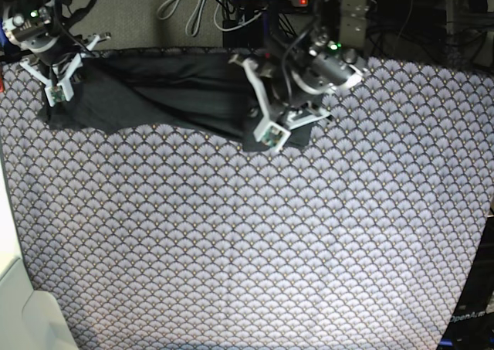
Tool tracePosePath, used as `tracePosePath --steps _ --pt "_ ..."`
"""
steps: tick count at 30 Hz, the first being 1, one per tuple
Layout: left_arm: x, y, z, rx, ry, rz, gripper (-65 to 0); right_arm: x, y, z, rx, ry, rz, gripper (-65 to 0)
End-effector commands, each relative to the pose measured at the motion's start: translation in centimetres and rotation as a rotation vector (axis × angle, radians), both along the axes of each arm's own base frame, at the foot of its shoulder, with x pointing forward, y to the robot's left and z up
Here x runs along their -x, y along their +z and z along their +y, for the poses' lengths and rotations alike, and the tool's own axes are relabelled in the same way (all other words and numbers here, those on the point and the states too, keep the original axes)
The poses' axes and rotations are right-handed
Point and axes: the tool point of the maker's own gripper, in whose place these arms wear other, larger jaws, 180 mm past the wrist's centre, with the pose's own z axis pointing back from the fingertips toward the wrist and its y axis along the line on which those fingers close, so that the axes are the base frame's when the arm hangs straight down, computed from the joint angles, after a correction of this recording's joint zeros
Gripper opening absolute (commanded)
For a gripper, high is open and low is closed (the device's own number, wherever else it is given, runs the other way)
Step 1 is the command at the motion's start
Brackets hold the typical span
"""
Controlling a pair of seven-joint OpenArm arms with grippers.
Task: Fold the T-shirt properly
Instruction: 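Grasp the strip end with the left gripper and fold it toward the middle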
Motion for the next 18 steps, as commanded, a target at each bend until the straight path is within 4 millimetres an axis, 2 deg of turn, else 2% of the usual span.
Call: tracePosePath --steps 1,3,7,12,18 --pt "-0.4 0.9 -1.3 0.034 -0.016 -0.032 -64.5 -0.5 0.8 -0.3 0.013 0.004 -0.031 -65.0" --pt "-0.1 0.6 -2.8 0.031 -0.052 -0.024 -64.5 -0.7 0.8 -0.4 0.015 0.004 -0.034 -65.0" --pt "0.2 -0.8 -4.6 0.004 -0.091 0.005 -64.5 -0.7 0.9 -0.4 0.016 0.004 -0.034 -65.0" --pt "-0.5 -1.3 -5.1 -0.007 -0.115 0.009 -64.5 -0.7 0.9 -0.4 0.016 0.004 -0.034 -65.0" --pt "-1.4 -1.0 -5.4 -0.005 -0.121 -0.006 -64.5 -0.7 0.9 -0.4 0.018 0.005 -0.033 -65.0"
